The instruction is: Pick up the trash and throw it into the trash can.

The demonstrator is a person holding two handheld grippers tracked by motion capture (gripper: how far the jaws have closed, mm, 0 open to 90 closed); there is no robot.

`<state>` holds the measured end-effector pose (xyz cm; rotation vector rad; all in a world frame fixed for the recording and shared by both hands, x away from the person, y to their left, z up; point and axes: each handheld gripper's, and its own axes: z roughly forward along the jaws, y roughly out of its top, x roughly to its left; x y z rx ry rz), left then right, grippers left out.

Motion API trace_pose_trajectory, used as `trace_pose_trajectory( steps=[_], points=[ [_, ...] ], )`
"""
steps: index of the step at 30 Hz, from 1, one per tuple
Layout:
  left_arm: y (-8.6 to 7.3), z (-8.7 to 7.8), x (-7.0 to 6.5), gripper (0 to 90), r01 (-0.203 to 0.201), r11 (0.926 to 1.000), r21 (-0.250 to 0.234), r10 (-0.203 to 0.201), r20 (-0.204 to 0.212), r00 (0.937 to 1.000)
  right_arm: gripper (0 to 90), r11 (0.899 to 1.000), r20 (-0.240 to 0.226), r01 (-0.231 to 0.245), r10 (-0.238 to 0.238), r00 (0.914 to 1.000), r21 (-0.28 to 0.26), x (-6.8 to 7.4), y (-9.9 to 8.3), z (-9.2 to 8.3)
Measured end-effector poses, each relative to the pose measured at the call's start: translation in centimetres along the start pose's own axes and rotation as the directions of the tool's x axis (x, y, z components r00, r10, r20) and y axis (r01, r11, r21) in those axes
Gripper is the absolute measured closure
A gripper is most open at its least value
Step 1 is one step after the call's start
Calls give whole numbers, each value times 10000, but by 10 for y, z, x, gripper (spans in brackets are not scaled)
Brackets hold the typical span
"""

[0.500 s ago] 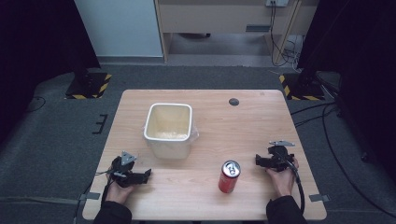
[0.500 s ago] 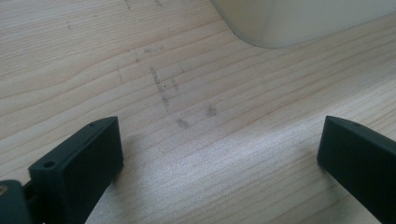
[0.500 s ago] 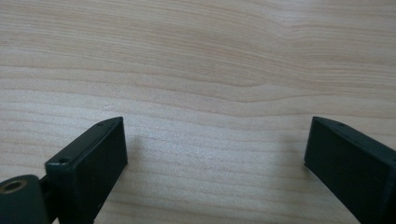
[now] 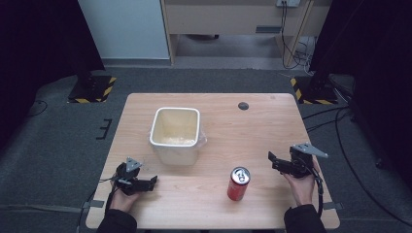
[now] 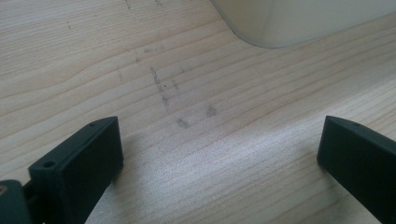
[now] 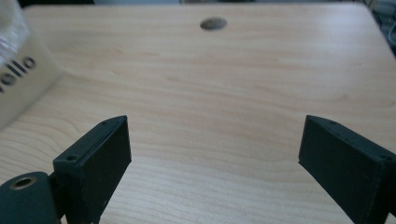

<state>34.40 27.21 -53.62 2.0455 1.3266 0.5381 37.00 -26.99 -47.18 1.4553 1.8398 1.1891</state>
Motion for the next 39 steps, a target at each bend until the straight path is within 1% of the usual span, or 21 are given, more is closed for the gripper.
trace_pose_trajectory(
  steps=[1, 2, 5, 6, 7, 8, 10, 12, 13, 16, 18, 24, 25, 26, 27, 28, 29, 30, 31, 36, 39],
  points=[
    [0, 0, 0, 0, -9, 10000, 2, 9, 9, 10000, 92, 9998, -130, -40, 38, 9999, -174, 0, 2, -4],
    [0, 0, 0, 0, -9, 10000, 2, 9, 9, 10000, 92, 9998, -130, -40, 38, 9999, -174, 0, 2, -4],
    [0, 0, 0, 0, -17, 10000, 1, 17, 17, 10000, 77, 9990, -337, 27, -42, 9994, -446, -2, 9, -16],
    [0, 0, 0, 0, -17, 10000, 1, 17, 17, 10000, 77, 9990, -337, 27, -42, 9994, -446, -2, 9, -16],
    [0, 0, 0, 0, -17, 10000, -1, 17, 18, 10000, 67, 9981, -467, -13, -16, 9989, -622, -3, 12, -21],
    [0, 0, 0, 0, -17, 10000, -1, 17, 18, 10000, 67, 9981, -467, -13, -16, 9989, -622, -3, 12, -21],
    [0, 0, 0, 0, -15, 10000, -1, 15, 17, 10000, 54, 9969, -680, 27, -80, 9977, -787, -3, 14, -26],
    [0, 0, 0, 0, -17, 10000, 0, 17, 17, 10000, 43, 9961, -726, 105, -168, 9972, -874, -2, 15, -28],
    [0, 0, 0, 0, -18, 10000, 1, 18, 18, 10000, 37, 9946, -801, 233, -315, 9963, -1010, -1, 17, -30],
    [0, 0, 0, 0, -17, 10000, -1, 17, 18, 10000, 39, 9942, -915, 263, -359, 9952, -1044, 1, 18, -33],
    [0, 0, 0, 0, -17, 10000, -1, 17, 17, 10000, 39, 9932, -1159, 337, -467, 9922, -1111, 5, 20, -36],
    [0, 0, 0, 0, -8, 10000, -1, 8, 5, 10000, 30, 9904, -1662, 583, -789, 9829, -1255, 20, 24, -41],
    [0, 0, 0, 0, -3, 10000, -1, 3, 3, 10000, 30, 9893, -1739, 647, -871, 9809, -1307, 23, 25, -42],
    [0, 0, 0, 0, -3, 10000, -1, 3, 3, 10000, 30, 9893, -1739, 647, -871, 9809, -1307, 23, 25, -42],
    [0, 0, 0, 0, 3, 10000, -3, -3, -1, 10000, 33, 9870, -2070, 677, -973, 9735, -1458, 31, 27, -48],
    [0, 0, 0, 0, 3, 10000, -3, -3, -1, 10000, 33, 9861, -2222, 670, -1002, 9698, -1523, 35, 27, -50],
    [0, 0, 0, 0, 6, 10000, 1, -6, -6, 10000, 34, 9852, -2308, 690, -1045, 9674, -1569, 38, 27, -52],
    [0, 0, 0, 0, 6, 10000, 1, -6, -6, 10000, 34, 9852, -2308, 690, -1045, 9674, -1569, 38, 27, -52],
    [0, 0, 0, 0, 19, 10000, -1, -19, -20, 10000, 32, 9829, -2515, 738, -1154, 9610, -1689, 44, 27, -57],
    [0, 0, 0, 0, 32, 10000, 2, -32, -43, 10000, 28, 9771, -2881, 880, -1424, 9470, -1939, 57, 27, -63],
    [0, 0, 0, 0, 36, 10000, -1, -36, -41, 10000, 24, 9714, -3128, 1042, -1691, 9346, -2136, 64, 28, -65]
  ],
)
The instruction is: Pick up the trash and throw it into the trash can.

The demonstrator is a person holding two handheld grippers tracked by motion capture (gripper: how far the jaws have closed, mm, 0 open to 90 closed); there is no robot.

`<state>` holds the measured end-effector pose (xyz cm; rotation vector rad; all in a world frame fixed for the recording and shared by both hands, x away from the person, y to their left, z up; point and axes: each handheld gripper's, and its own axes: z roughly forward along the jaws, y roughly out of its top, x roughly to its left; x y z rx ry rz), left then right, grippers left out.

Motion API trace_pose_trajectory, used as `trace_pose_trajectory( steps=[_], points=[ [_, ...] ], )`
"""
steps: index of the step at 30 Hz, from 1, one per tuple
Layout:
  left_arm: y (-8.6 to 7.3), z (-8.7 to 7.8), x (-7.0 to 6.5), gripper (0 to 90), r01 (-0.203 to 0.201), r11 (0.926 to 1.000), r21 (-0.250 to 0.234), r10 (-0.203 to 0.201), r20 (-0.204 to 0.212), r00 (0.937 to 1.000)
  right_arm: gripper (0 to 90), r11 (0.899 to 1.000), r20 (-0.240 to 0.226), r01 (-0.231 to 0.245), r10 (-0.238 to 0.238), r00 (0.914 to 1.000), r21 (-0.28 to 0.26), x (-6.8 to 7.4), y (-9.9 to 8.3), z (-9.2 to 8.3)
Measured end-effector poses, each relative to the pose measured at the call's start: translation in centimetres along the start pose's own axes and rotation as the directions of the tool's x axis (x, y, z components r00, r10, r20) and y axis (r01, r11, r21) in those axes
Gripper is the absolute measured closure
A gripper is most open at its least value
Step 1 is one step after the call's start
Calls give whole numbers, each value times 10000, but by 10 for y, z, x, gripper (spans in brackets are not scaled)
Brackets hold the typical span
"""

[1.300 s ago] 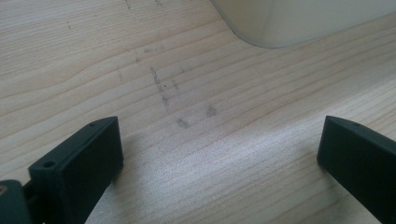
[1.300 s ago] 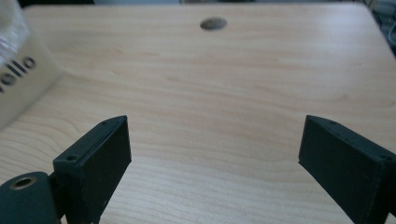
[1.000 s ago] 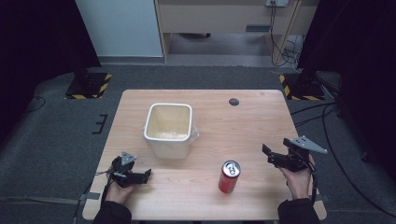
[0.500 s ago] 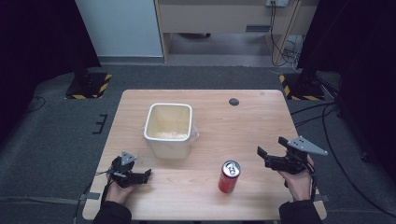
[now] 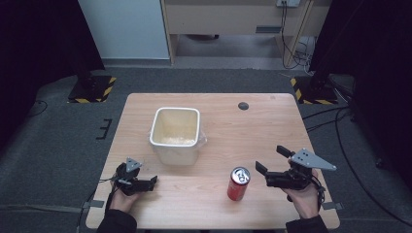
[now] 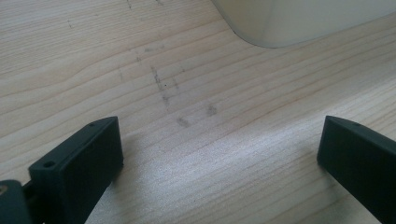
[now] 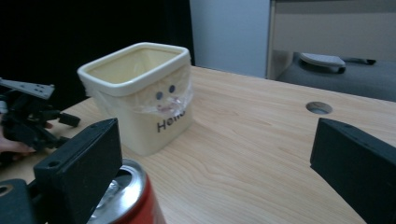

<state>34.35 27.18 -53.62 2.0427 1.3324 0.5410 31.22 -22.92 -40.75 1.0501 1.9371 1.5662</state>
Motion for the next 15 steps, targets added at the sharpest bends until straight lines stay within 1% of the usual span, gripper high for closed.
trace_pose_trajectory(
  steps=[3, 6, 8, 9, 10, 11, 15],
  points=[
    [0, 0, 0, 0, -4, 10000, 3, 4, 2, 10000, 23, 10000, -349, 45, -46, 9994, -27, 7, 1, 1],
    [0, 0, 0, 0, -10, 10000, 3, 10, 8, 10000, 23, 9999, -586, 155, -153, 9982, 31, 13, -1, 4],
    [0, 0, 0, 0, -13, 10000, 5, 13, 10, 10000, 24, 9994, -767, 322, -312, 9966, 118, 16, -3, 6],
    [0, 0, 0, 0, -13, 10000, 5, 13, 10, 10000, 24, 9994, -767, 322, -312, 9966, 118, 16, -3, 6],
    [0, 0, 0, 0, -14, 10000, 4, 14, 12, 10000, 25, 9990, -961, 377, -354, 9947, 220, 18, -6, 9],
    [0, 0, 0, 0, -14, 10000, 4, 14, 12, 10000, 25, 9990, -961, 377, -354, 9947, 220, 18, -6, 9],
    [0, 0, 0, 0, -18, 10000, 3, 18, 22, 10000, 26, 9985, -1369, 401, -348, 9900, 363, 23, -12, 15]
  ],
)
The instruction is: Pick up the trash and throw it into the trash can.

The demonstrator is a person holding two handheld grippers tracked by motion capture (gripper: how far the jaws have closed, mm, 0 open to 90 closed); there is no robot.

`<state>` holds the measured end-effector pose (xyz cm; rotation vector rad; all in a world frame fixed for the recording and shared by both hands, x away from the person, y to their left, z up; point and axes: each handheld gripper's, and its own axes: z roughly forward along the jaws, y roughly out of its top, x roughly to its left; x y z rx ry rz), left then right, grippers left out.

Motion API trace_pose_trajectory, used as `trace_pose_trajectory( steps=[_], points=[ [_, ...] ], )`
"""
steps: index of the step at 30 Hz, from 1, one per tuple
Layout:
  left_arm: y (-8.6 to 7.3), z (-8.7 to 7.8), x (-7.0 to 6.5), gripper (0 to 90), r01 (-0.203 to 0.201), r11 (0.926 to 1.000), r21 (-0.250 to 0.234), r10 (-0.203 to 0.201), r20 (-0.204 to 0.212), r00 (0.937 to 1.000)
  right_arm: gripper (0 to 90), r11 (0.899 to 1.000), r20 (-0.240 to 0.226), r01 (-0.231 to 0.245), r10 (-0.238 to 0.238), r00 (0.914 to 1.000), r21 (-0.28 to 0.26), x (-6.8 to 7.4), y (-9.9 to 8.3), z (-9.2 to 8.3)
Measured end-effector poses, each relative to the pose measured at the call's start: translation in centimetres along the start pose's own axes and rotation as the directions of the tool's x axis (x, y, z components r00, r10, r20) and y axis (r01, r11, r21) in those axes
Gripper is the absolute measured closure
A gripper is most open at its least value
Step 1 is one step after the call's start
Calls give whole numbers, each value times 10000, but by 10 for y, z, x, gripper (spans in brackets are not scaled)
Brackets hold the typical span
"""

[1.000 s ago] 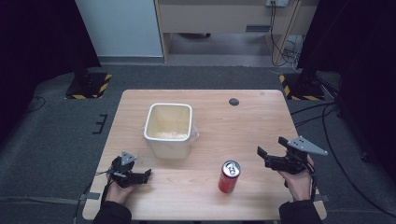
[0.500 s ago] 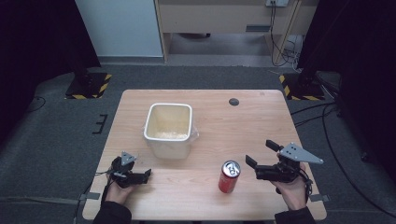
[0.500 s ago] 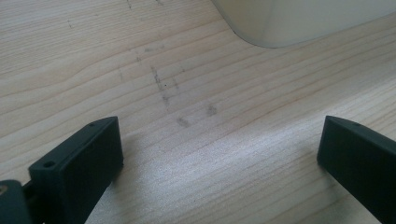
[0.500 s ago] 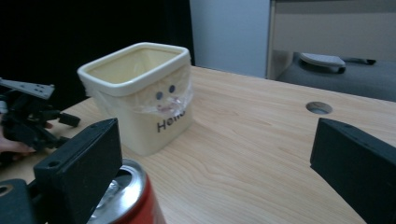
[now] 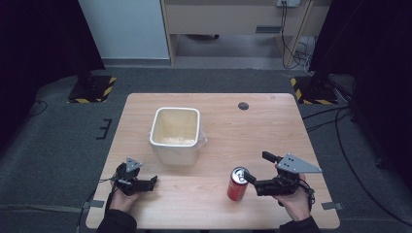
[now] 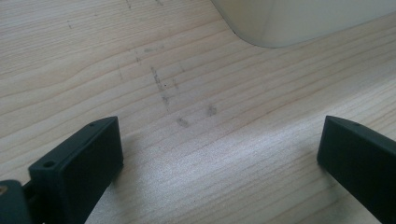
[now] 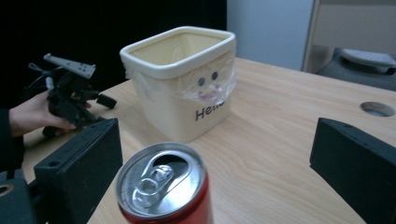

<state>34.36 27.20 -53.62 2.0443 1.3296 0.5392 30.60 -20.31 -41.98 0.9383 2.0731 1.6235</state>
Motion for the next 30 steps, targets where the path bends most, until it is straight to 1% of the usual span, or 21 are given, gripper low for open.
trace_pose_trajectory(
  steps=[1, 4, 6, 7, 12, 13, 16, 18, 19, 25, 27, 28, 30],
  points=[
    [0, 0, 0, 0, -8, 10000, 2, 8, 4, 10000, 26, 9999, -174, 20, -18, 9998, 138, 3, -3, 4],
    [0, 0, 0, 0, -8, 10000, -1, 8, 4, 10000, 26, 9993, -441, 142, -126, 9989, 349, 7, -6, 10],
    [0, 0, 0, 0, -10, 10000, 1, 10, 5, 10000, 26, 9991, -475, 179, -160, 9987, 387, 8, -7, 12],
    [0, 0, 0, 0, -11, 10000, 1, 11, 7, 10000, 32, 9981, -536, 249, -219, 9983, 565, 11, -10, 16],
    [0, 0, 0, 0, -14, 10000, 2, 14, 10, 10000, 50, 9941, -521, 327, -275, 9983, 1036, 13, -18, 25],
    [0, 0, 0, 0, -13, 10000, 3, 13, 11, 10000, 53, 9922, -547, 346, -282, 9981, 1201, 13, -20, 27],
    [0, 0, 0, 0, -16, 10000, 0, 16, 13, 10000, 71, 9880, -514, 463, -391, 9979, 1472, 15, -24, 31],
    [0, 0, 0, 0, -17, 10000, 2, 17, 12, 10000, 78, 9869, -515, 474, -399, 9979, 1541, 15, -26, 33],
    [0, 0, 0, 0, -18, 10000, 5, 18, 14, 10000, 94, 9844, -509, 510, -429, 9978, 1684, 15, -28, 35],
    [0, 0, 0, 0, -17, 10000, 0, 17, 18, 10000, 160, 9773, -488, 599, -510, 9975, 2032, 15, -33, 38],
    [0, 0, 0, 0, -20, 10000, 1, 20, 16, 10000, 190, 9742, -566, 696, -588, 9967, 2148, 15, -34, 38],
    [0, 0, 0, 0, -20, 10000, 1, 20, 16, 10000, 190, 9742, -566, 696, -588, 9967, 2148, 15, -34, 38],
    [0, 0, 0, 0, -18, 10000, 3, 18, 22, 10000, 235, 9699, -698, 771, -625, 9956, 2308, 16, -36, 39]
  ],
)
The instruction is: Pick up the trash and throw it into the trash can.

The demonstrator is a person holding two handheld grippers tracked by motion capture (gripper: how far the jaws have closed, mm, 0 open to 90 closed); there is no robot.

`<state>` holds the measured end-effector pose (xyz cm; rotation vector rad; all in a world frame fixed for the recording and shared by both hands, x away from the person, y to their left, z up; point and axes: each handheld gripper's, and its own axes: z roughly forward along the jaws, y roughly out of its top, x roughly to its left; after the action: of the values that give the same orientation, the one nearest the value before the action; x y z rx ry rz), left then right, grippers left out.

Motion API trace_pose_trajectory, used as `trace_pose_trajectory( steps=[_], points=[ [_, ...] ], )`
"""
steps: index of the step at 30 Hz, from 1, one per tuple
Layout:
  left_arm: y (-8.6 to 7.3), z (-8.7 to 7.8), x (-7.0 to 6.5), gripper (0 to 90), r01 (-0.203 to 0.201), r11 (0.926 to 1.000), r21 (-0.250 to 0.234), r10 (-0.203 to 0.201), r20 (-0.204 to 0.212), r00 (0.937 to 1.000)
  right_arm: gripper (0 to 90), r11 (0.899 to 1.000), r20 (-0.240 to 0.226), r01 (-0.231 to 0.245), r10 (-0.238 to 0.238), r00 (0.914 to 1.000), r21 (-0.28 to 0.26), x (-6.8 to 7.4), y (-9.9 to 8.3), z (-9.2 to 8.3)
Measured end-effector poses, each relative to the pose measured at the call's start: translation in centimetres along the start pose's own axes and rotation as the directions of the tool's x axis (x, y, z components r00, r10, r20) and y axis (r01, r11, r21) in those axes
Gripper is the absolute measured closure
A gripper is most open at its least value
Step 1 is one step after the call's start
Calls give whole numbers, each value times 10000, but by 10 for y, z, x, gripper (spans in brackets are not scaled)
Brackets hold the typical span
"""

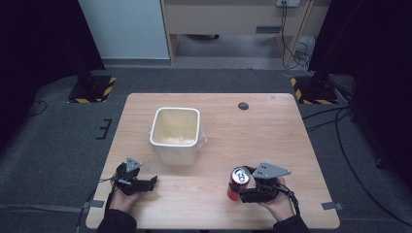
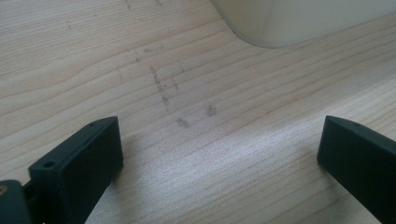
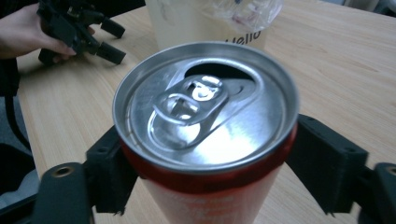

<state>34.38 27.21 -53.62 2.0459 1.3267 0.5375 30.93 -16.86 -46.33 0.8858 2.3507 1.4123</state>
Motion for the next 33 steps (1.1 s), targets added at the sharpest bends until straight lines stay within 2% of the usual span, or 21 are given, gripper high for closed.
trace_pose_trajectory(
  steps=[7, 20, 27, 33],
  points=[
    [0, 0, 0, 0, -5, 10000, 0, 5, 5, 10000, 317, 9994, -33, 158, -157, 9999, 322, 1, -1, 2],
    [0, 0, 0, 0, -15, 10000, -1, 15, 10, 10000, 328, 9999, 130, 8, -10, 9999, 118, 1, 1, 0],
    [0, 0, 0, 0, -19, 10000, 0, 19, 19, 10000, 329, 9984, 270, -171, 186, 9995, -539, -1, 7, -9],
    [0, 0, 0, 0, -26, 10000, -5, 26, 20, 10000, 332, 9873, 508, -552, 634, 9967, -1488, -3, 12, -16]
  ],
)
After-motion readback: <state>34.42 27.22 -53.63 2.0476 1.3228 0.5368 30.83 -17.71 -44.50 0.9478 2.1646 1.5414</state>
